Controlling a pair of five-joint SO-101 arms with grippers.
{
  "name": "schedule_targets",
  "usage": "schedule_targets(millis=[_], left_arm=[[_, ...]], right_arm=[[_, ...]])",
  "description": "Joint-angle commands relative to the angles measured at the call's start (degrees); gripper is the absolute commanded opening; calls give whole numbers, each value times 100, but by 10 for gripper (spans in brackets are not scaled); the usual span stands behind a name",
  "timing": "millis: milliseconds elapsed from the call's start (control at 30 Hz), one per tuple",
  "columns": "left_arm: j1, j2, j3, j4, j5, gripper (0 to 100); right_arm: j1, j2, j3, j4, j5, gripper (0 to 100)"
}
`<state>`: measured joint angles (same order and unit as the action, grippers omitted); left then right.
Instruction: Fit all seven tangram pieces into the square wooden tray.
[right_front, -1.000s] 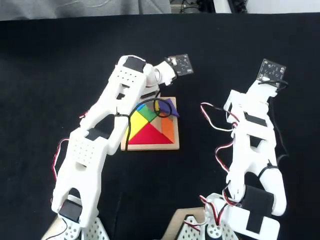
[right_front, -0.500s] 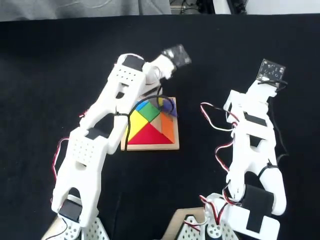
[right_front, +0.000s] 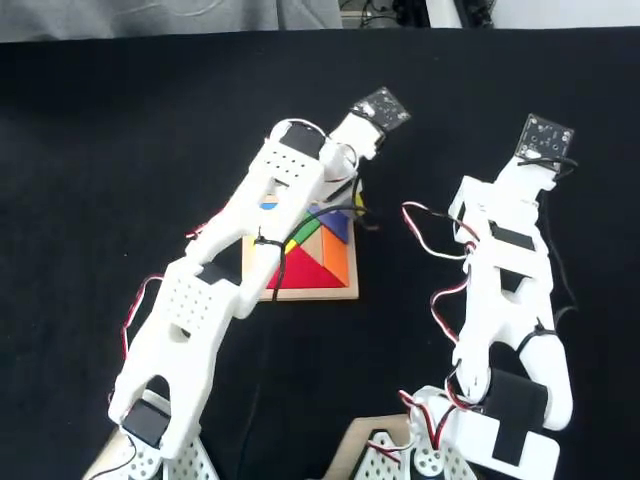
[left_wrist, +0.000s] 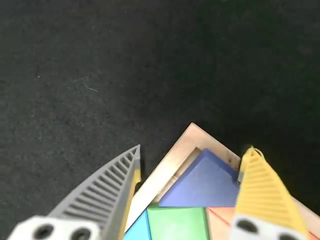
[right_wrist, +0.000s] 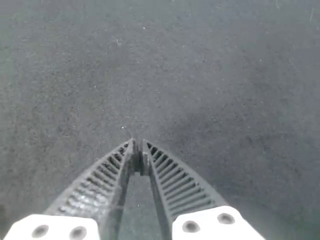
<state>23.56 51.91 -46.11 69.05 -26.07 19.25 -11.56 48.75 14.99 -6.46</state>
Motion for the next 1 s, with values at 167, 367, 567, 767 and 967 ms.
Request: schedule_targets(millis=[167, 367, 567, 767, 967], left_arm=[[-84, -105, 163, -97, 18, 310], [-303, -158, 207, 9, 44, 310], [-268, -501, -629, 1037, 62, 310], [-180, -1433, -2387, 3182, 580, 310], [-1305, -2857, -2492, 3191, 1653, 248]], right_arm=[[18, 22, -356, -105, -18, 15], [18, 22, -365, -105, -18, 15], [18, 22, -365, -105, -18, 15], [-114, 22, -347, -105, -18, 15], [-835, 31, -163, -97, 809, 15]])
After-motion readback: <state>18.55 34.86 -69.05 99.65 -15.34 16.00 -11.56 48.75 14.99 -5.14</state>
